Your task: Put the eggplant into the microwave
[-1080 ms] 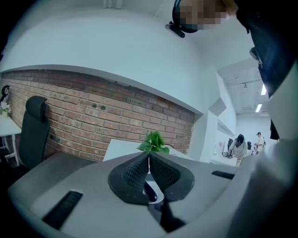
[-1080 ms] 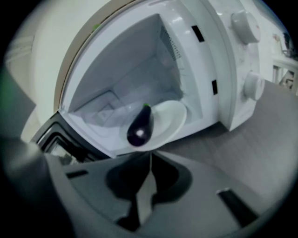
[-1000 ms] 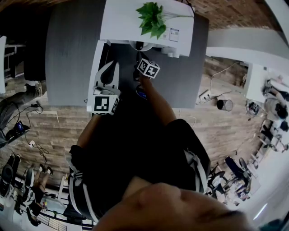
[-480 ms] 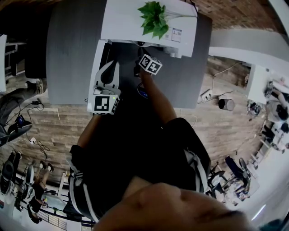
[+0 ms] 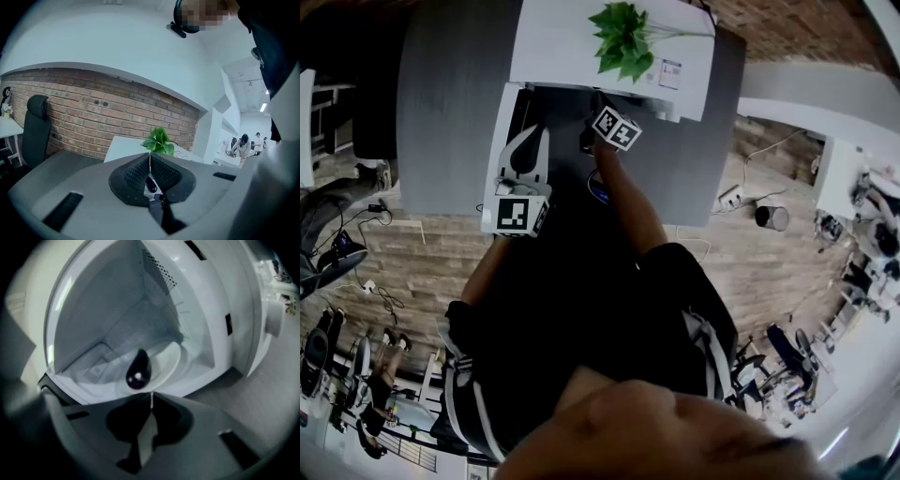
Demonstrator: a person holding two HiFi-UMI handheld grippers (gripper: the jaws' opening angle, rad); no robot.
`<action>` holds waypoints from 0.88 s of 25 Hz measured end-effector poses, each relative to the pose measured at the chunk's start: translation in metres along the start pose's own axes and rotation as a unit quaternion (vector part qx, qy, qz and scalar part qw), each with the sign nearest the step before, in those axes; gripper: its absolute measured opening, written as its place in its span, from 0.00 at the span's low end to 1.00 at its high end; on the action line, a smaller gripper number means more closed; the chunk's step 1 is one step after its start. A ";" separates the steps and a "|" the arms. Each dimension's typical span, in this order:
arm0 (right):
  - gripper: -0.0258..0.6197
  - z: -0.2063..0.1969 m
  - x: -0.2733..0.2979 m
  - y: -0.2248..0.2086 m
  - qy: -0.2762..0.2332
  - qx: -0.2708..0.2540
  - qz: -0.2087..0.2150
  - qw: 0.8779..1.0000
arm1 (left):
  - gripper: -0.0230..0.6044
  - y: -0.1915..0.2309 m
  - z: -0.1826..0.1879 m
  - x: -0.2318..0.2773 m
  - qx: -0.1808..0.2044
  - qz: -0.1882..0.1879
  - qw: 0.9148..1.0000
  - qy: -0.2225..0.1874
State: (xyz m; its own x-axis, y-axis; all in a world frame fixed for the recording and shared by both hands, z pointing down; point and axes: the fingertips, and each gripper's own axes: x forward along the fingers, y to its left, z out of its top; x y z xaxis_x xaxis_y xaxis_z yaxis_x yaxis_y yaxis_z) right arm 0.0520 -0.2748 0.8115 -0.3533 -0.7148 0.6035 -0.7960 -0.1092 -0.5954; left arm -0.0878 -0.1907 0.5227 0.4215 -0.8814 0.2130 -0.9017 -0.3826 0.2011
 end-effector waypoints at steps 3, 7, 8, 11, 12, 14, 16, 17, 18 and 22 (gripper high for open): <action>0.10 0.004 0.001 0.000 -0.004 0.005 0.001 1.000 | 0.10 -0.001 0.002 0.001 0.001 0.000 1.000 -0.001; 0.10 0.006 0.003 -0.002 -0.005 0.006 0.003 1.000 | 0.10 -0.003 0.001 0.003 -0.001 -0.002 1.000 -0.004; 0.10 0.007 0.003 -0.003 -0.005 0.005 0.003 1.000 | 0.10 -0.003 0.000 0.003 -0.001 -0.003 1.000 -0.004; 0.10 0.007 0.003 -0.003 -0.001 0.004 0.001 1.000 | 0.10 -0.003 0.002 0.002 0.003 -0.003 1.000 -0.006; 0.10 0.007 0.003 -0.003 0.001 0.004 0.001 1.000 | 0.10 -0.003 0.002 0.001 0.005 -0.002 1.000 -0.007; 0.10 0.008 0.002 -0.005 0.002 0.006 0.000 1.000 | 0.10 -0.003 0.003 -0.001 0.005 -0.001 1.000 -0.009; 0.10 0.009 0.000 -0.006 0.002 0.007 0.000 1.000 | 0.10 -0.004 0.005 -0.003 0.004 -0.001 1.000 -0.011; 0.10 0.009 -0.001 -0.006 0.003 0.008 0.000 1.000 | 0.10 -0.005 0.006 -0.005 0.004 -0.001 1.000 -0.013; 0.10 0.008 -0.003 -0.006 0.004 0.008 0.001 1.000 | 0.10 -0.006 0.007 -0.007 0.005 0.000 1.000 -0.014; 0.10 0.007 -0.013 -0.005 0.006 0.008 0.002 1.000 | 0.10 -0.009 0.012 -0.014 0.009 -0.002 1.000 -0.024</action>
State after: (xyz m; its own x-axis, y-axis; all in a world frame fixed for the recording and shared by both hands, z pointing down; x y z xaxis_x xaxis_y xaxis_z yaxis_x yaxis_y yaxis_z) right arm 0.0635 -0.2696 0.8029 -0.3624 -0.7075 0.6067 -0.7860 -0.1178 -0.6069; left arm -0.0864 -0.1779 0.5063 0.4212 -0.8916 0.1659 -0.9015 -0.3917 0.1841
